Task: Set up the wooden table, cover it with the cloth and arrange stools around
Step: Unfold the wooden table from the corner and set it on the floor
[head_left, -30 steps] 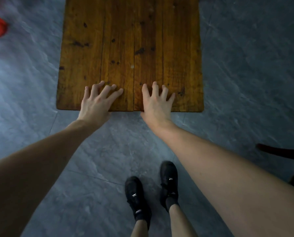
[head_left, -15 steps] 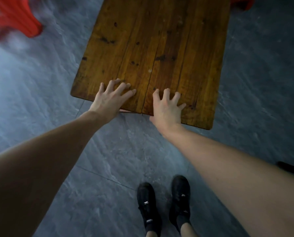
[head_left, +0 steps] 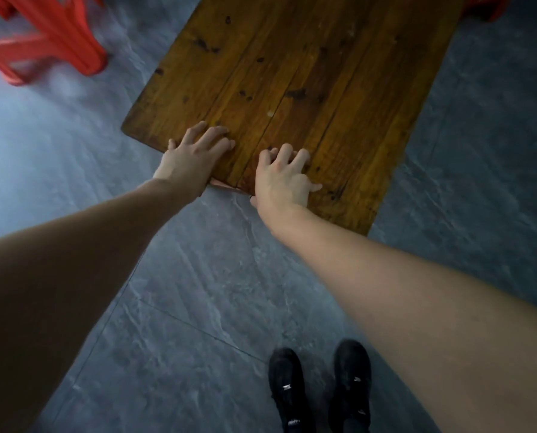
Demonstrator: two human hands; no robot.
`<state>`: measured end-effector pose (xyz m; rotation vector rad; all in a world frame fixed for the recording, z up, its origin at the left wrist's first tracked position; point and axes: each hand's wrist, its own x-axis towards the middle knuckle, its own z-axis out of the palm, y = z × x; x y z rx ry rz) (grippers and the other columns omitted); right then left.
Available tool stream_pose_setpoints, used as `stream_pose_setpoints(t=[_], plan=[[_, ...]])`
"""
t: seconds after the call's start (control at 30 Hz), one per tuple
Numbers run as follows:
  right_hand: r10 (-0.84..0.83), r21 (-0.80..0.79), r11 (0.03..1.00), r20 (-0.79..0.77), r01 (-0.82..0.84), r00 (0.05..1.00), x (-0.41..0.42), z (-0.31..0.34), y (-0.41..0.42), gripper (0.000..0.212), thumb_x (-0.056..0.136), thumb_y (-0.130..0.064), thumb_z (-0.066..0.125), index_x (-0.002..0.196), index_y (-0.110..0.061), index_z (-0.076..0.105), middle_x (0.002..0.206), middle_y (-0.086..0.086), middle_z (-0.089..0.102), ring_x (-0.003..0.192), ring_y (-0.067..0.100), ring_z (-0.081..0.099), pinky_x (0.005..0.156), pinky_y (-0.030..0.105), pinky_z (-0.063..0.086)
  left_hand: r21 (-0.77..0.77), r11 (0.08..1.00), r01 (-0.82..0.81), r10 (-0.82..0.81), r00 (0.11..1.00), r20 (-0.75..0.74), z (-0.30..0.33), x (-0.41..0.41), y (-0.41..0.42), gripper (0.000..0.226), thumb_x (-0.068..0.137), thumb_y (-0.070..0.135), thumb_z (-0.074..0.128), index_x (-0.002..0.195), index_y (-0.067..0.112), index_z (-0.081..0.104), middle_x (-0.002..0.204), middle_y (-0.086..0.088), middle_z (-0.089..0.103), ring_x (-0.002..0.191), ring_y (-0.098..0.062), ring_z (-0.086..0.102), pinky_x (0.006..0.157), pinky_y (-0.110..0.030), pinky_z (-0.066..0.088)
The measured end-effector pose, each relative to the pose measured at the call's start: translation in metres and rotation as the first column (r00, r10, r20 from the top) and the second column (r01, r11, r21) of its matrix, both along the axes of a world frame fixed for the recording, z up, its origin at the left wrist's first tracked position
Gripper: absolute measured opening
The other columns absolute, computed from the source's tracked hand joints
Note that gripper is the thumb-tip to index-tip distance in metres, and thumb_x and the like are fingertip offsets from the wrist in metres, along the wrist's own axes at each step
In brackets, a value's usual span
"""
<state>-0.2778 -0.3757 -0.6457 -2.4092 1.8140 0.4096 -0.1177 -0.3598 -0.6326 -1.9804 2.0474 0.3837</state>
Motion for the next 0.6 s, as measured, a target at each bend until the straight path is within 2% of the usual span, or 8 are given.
stream_pose_setpoints(t=[0.13, 0.2, 0.27, 0.33, 0.4, 0.47, 0.6], plan=[[0.034, 0.051, 0.998, -0.027, -0.032, 0.999, -0.008, 0.004, 0.004, 0.084, 0.081, -0.037, 0.075, 0.147, -0.012, 0.031, 0.135, 0.019, 0.036, 0.123, 0.043, 0.033, 0.072, 0.061, 0.055, 0.03, 0.991, -0.131, 0.133, 0.99, -0.056, 0.0, -0.015, 0.007, 0.088, 0.084, 0.007, 0.066, 0.152, 0.031, 0.017, 0.162, 0.007, 0.003, 0.15, -0.029, -0.004, 0.112, -0.065, 0.023], [0.092, 0.159, 0.983, 0.011, -0.092, 0.996, -0.016, 0.016, -0.004, 0.09, 0.083, -0.044, 0.072, 0.151, -0.013, 0.022, 0.142, 0.016, 0.03, 0.128, 0.04, 0.029, 0.081, 0.053, 0.055, 0.086, 0.982, -0.169, 0.174, 0.983, -0.061, 0.008, -0.02, 0.007, 0.084, 0.087, 0.011, 0.062, 0.153, 0.032, 0.015, 0.163, 0.008, 0.002, 0.15, -0.029, -0.001, 0.112, -0.06, 0.028], [0.142, 0.281, 0.947, 0.062, -0.154, 0.988, -0.029, 0.035, -0.017, 0.086, 0.084, -0.047, 0.068, 0.151, -0.017, 0.023, 0.145, 0.012, 0.028, 0.132, 0.036, 0.028, 0.09, 0.044, 0.049, 0.152, 0.97, -0.19, 0.2, 0.978, -0.056, 0.021, -0.023, 0.007, 0.077, 0.09, 0.017, 0.058, 0.153, 0.033, 0.017, 0.162, 0.006, 0.008, 0.149, -0.03, 0.009, 0.11, -0.053, 0.035], [0.131, 0.406, 0.899, 0.107, -0.164, 0.986, -0.041, 0.052, -0.029, 0.069, 0.088, -0.042, 0.063, 0.146, -0.018, 0.035, 0.144, 0.01, 0.033, 0.132, 0.034, 0.033, 0.094, 0.042, 0.044, 0.196, 0.958, -0.211, 0.228, 0.971, -0.07, 0.034, -0.027, 0.009, 0.064, 0.092, 0.022, 0.054, 0.15, 0.033, 0.028, 0.157, 0.003, 0.026, 0.141, -0.028, 0.03, 0.094, -0.044, 0.045], [0.093, 0.49, 0.861, 0.109, -0.135, 0.99, -0.049, 0.07, -0.036, 0.06, 0.091, -0.041, 0.059, 0.143, -0.017, 0.041, 0.141, 0.011, 0.041, 0.126, 0.034, 0.045, 0.094, 0.043, 0.045, 0.216, 0.954, -0.208, 0.235, 0.966, -0.108, 0.05, -0.029, 0.014, 0.054, 0.092, 0.027, 0.052, 0.144, 0.031, 0.037, 0.144, 0.003, 0.041, 0.128, -0.025, 0.045, 0.077, -0.036, 0.044], [0.066, 0.498, 0.859, 0.121, -0.118, 0.99, -0.054, 0.094, -0.037, 0.058, 0.093, -0.043, 0.055, 0.143, -0.017, 0.041, 0.141, 0.011, 0.044, 0.123, 0.033, 0.05, 0.094, 0.043, 0.047, 0.214, 0.953, -0.216, 0.246, 0.961, -0.124, 0.07, -0.026, 0.02, 0.052, 0.093, 0.033, 0.051, 0.143, 0.03, 0.038, 0.141, 0.002, 0.043, 0.125, -0.025, 0.048, 0.076, -0.035, 0.045], [0.052, 0.413, 0.899, 0.228, -0.145, 0.972, -0.068, 0.16, -0.037, 0.055, 0.095, -0.043, 0.051, 0.144, -0.021, 0.041, 0.142, 0.007, 0.044, 0.123, 0.029, 0.05, 0.094, 0.04, 0.047, 0.151, 0.955, -0.257, 0.273, 0.957, -0.098, 0.124, -0.021, 0.024, 0.053, 0.094, 0.04, 0.05, 0.144, 0.032, 0.037, 0.148, 0.003, 0.037, 0.129, -0.026, 0.046, 0.091, -0.045, 0.049]])
